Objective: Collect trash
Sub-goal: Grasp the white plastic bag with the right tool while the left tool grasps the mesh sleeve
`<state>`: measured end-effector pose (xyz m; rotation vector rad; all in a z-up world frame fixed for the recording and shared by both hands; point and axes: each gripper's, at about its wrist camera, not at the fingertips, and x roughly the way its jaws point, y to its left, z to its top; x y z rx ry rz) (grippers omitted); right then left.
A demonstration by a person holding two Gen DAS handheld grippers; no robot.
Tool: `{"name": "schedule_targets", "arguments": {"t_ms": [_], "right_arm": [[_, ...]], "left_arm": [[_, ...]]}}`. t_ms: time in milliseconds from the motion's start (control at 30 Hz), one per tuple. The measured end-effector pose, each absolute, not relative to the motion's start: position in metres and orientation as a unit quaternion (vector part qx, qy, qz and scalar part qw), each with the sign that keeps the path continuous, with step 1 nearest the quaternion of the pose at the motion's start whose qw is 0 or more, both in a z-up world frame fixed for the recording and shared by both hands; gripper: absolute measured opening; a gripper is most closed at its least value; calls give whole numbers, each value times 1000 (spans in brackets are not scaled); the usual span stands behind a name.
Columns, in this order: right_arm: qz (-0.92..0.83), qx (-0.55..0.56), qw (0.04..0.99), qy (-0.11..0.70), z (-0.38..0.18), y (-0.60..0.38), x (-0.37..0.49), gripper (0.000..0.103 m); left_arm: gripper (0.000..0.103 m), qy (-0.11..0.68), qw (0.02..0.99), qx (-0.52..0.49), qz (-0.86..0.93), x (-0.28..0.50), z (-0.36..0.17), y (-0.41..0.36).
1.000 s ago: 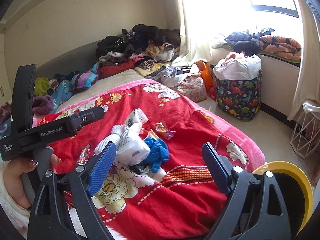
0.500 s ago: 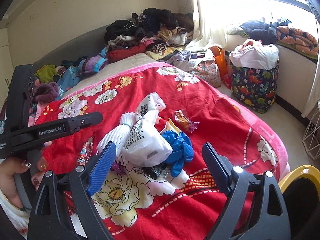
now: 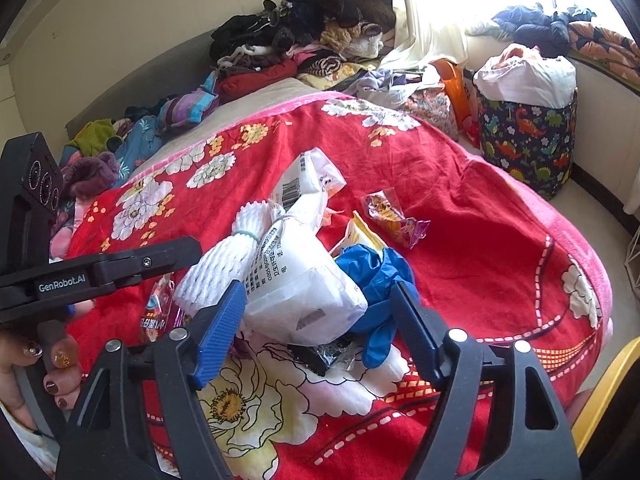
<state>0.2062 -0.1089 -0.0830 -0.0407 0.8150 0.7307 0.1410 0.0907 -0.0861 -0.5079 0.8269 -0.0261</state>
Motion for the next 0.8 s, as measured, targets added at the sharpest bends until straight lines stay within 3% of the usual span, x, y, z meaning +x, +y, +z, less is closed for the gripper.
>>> {"name": "schedule_targets", "arguments": {"t_ms": [67, 167, 400, 433, 633, 800], "right_arm": [[355, -17, 848, 392, -87, -107, 208, 57], [363, -18, 848, 386, -86, -107, 206, 48], [379, -8, 847, 373, -77, -113, 200, 39], [382, -8, 847, 368, -75, -114, 198, 34], [394, -11, 853, 343, -60, -119, 186, 28], [403, -8, 859, 314, -41, -128, 173, 24]], "left_arm": [[30, 402, 882, -243, -18, 142, -89, 89], [30, 407, 880, -243, -23, 144, -91, 85], [30, 421, 876, -233, -27, 148, -98, 79], [25, 421, 877, -232, -27, 148, -98, 78], [8, 404, 886, -227, -27, 144, -88, 78], [7, 374, 900, -222, -21, 138, -70, 82]]}}
